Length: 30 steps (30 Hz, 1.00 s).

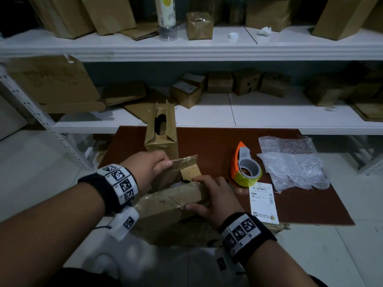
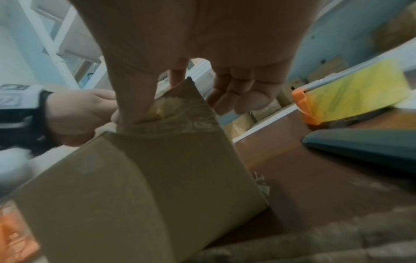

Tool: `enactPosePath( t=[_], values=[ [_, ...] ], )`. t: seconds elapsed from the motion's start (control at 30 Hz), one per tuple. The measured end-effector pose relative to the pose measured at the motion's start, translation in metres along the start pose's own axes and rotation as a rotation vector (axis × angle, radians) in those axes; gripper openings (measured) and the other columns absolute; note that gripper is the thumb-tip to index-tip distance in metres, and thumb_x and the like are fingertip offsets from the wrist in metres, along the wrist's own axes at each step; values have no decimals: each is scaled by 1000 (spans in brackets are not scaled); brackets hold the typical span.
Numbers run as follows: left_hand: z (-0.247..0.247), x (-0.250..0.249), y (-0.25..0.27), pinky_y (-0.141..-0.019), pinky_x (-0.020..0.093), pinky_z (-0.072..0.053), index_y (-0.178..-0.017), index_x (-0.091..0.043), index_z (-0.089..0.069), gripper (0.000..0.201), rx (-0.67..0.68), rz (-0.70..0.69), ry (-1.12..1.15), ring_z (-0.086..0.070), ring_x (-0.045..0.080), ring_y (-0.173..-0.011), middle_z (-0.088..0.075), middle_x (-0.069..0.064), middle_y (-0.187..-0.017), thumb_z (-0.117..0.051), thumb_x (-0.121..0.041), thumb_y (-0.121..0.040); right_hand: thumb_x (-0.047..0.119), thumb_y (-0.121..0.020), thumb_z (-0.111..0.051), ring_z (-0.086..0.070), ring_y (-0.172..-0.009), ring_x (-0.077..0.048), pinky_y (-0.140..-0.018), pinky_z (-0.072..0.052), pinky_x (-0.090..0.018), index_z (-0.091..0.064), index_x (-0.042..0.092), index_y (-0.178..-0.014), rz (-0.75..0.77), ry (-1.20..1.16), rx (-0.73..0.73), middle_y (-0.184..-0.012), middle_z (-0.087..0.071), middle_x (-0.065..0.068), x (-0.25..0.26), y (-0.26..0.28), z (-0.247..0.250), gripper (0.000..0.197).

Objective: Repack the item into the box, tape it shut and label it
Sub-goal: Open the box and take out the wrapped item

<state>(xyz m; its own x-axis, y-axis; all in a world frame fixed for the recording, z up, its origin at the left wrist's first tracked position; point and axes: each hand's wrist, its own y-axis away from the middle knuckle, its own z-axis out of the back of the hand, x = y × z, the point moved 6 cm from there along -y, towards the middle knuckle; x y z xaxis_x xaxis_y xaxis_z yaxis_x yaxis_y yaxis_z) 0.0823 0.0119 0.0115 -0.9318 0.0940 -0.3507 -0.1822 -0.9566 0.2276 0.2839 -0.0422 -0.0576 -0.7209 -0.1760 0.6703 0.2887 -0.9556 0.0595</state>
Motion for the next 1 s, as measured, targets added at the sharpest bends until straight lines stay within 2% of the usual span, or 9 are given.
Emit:
enactPosePath(
  t=[0.1, 0.2, 0.3, 0.37, 0.53, 0.67, 0.73, 0.87, 1.0],
  values=[
    [8, 1, -2, -82, 34, -51, -104, -31, -58, 10, -45, -35, 52, -61, 12, -91, -64, -11, -97, -55, -39, -98, 44, -68, -85, -48, -105, -11, -94, -45, -28, -45, 46, -115, 64, -19, -84, -113, -40, 9, 6, 3, 7, 62],
    [16, -3, 0, -81, 31, -47, -94, -38, -52, 13, -163, -93, -35, -55, 11, -94, -55, -12, -97, -65, -35, -92, 28, -68, -87, -48, -101, -12, -88, -46, -24, -48, 40, -102, 170, 58, -245, -111, -43, 8, 13, 6, 14, 53],
    [25, -12, 9, -68, 25, -41, -80, -37, -46, 24, -263, -122, -176, -52, 6, -81, -55, -13, -89, -68, -32, -89, 14, -66, -83, -50, -103, -16, -84, -49, -29, -57, 31, -95, 249, 158, -304, -115, -51, 4, 16, 9, 15, 42],
    [24, -20, 16, -63, 24, -39, -81, -35, -46, 21, -249, -131, -275, -53, 6, -75, -56, -12, -84, -64, -29, -90, 8, -65, -80, -54, -105, -20, -84, -49, -30, -58, 30, -96, 268, 163, -289, -120, -55, 3, 16, 10, 14, 44],
    [8, -40, 29, -81, 32, -52, -113, -32, -56, 24, -75, -182, -461, -60, 18, -98, -58, -7, -109, -63, -30, -90, 1, -61, -76, -57, -102, -23, -80, -51, -32, -56, 29, -93, 278, 127, -270, -118, -59, 1, 16, 11, 14, 46],
    [-12, -50, 23, -91, 36, -51, -123, -27, -58, 28, 133, -144, -525, -61, 23, -109, -63, 0, -122, -58, -25, -95, 2, -68, -74, -55, -104, -20, -78, -53, -34, -62, 28, -100, 233, 131, -213, -119, -59, 4, 13, 12, 14, 43],
    [-24, -48, 15, -96, 30, -47, -130, -26, -58, 33, 276, -76, -512, -58, 22, -118, -60, 0, -131, -58, -25, -97, 1, -70, -71, -53, -105, -19, -79, -53, -34, -66, 24, -98, 210, 141, -182, -119, -59, 5, 12, 12, 15, 37],
    [-45, -41, 8, -84, 16, -36, -126, -30, -65, 31, 437, -95, -398, -60, 9, -115, -65, -11, -124, -65, -26, -95, 2, -77, -68, -51, -112, -19, -86, -48, -31, -64, 23, -93, 192, 144, -128, -126, -59, 7, 14, 13, 16, 26],
    [-49, -39, 3, -92, 22, -45, -122, -27, -66, 35, 417, -61, -401, -61, 12, -111, -65, -10, -121, -73, -31, -88, 8, -84, -64, -48, -126, -19, -99, -41, -30, -65, 22, -107, 156, 82, -85, -145, -52, 6, 12, 12, 16, 27]
  ],
)
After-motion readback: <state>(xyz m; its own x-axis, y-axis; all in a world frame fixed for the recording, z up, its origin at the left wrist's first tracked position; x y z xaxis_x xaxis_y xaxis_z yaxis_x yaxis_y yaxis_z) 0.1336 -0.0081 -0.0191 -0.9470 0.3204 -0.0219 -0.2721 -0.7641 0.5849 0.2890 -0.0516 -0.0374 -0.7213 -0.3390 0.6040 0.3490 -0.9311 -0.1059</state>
